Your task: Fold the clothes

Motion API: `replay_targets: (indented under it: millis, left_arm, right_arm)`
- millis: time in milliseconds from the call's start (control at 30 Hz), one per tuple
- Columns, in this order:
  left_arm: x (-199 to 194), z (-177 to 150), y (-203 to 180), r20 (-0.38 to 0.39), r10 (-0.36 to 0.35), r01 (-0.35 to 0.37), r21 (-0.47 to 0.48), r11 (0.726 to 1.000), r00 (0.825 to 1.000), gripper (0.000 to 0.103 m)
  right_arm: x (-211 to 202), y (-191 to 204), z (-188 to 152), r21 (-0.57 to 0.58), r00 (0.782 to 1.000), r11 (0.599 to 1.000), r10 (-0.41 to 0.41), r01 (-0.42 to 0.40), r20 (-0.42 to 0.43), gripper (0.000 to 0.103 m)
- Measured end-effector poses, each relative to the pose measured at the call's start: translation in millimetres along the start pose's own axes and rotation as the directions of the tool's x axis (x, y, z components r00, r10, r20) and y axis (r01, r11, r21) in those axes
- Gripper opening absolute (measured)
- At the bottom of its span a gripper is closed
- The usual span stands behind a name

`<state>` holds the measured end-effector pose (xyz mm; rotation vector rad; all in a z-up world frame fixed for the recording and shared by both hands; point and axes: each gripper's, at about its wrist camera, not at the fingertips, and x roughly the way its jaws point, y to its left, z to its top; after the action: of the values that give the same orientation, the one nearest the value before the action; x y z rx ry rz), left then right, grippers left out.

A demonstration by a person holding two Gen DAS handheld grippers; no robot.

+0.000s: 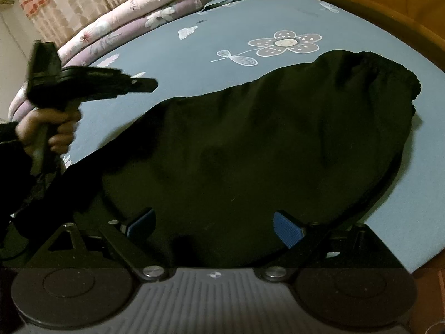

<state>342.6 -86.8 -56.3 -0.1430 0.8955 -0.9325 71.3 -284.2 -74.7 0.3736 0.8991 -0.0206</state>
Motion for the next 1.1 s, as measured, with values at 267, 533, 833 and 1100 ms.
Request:
replay_targets:
  millis: [267, 533, 833, 1100]
  left_arm:
    - [30, -20, -5, -0.091, 0.047, -0.046, 0.007, 0.999, 0.995, 0.014]
    - [-10, -14, -38, -0.09, -0.066, 0.072, 0.06, 0.996, 0.994, 0.037]
    - [-12, -84, -41, -0.242, -0.084, 0.074, -0.049, 0.996, 0.967, 0.038]
    - [-34, -103, -53, -0.254, -0.111, 0.103, -0.044, 0.994, 0.961, 0.046]
  right_arm:
    - [6, -10, 4, 0.002, 1.0, 1.0, -0.013, 0.013, -0.016, 0.096]
    - [2, -19, 16, -0.014, 0.999, 1.0, -0.004, 0.005, 0.046, 0.092]
    - [11, -30, -6, -0.049, 0.999, 0.998, -0.05, 0.049, -0.012, 0.091]
    - [-1, -12, 9, -0.08, 0.998, 0.997, -0.006, 0.01, 0.057, 0.095]
